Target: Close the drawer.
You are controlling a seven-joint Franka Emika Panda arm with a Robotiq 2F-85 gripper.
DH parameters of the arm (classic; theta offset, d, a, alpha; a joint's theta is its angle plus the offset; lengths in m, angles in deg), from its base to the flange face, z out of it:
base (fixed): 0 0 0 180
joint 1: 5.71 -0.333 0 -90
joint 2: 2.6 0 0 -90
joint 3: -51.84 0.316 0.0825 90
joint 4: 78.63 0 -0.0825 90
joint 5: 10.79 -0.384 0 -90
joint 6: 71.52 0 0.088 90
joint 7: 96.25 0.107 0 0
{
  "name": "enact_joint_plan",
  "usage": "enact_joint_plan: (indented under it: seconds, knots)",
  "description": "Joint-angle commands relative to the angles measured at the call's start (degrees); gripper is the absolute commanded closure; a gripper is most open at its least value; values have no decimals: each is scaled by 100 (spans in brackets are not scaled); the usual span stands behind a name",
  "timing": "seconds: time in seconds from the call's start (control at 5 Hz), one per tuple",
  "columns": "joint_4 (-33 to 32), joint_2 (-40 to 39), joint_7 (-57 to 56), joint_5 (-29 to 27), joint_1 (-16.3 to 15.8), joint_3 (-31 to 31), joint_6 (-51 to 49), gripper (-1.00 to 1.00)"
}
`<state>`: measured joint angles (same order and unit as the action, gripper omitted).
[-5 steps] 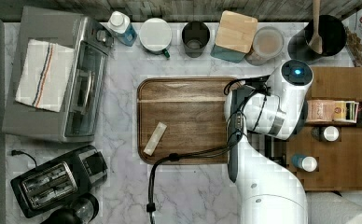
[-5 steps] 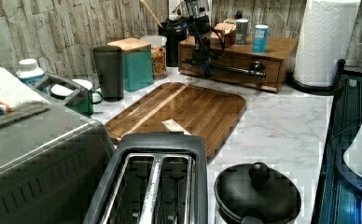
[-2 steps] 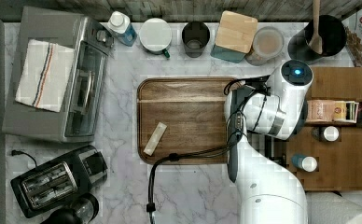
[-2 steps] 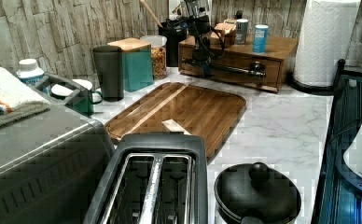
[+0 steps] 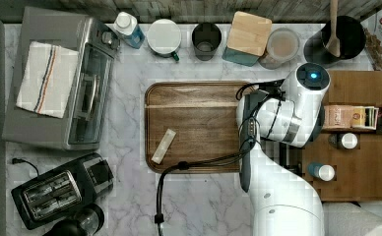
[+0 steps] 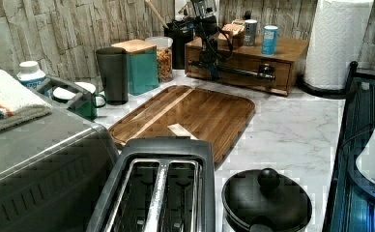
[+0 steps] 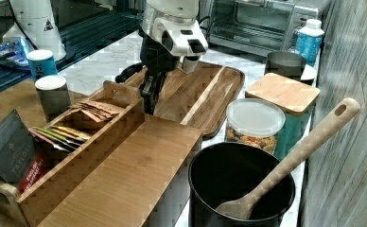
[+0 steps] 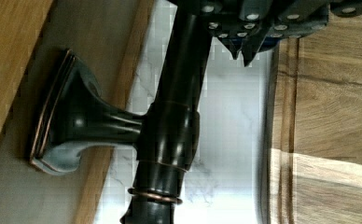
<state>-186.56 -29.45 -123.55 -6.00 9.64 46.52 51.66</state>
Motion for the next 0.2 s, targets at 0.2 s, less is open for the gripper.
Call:
enact_joint_plan:
  seconds: [0.2]
  knots:
    - [776, 164, 119, 374, 857, -1021, 246, 100]
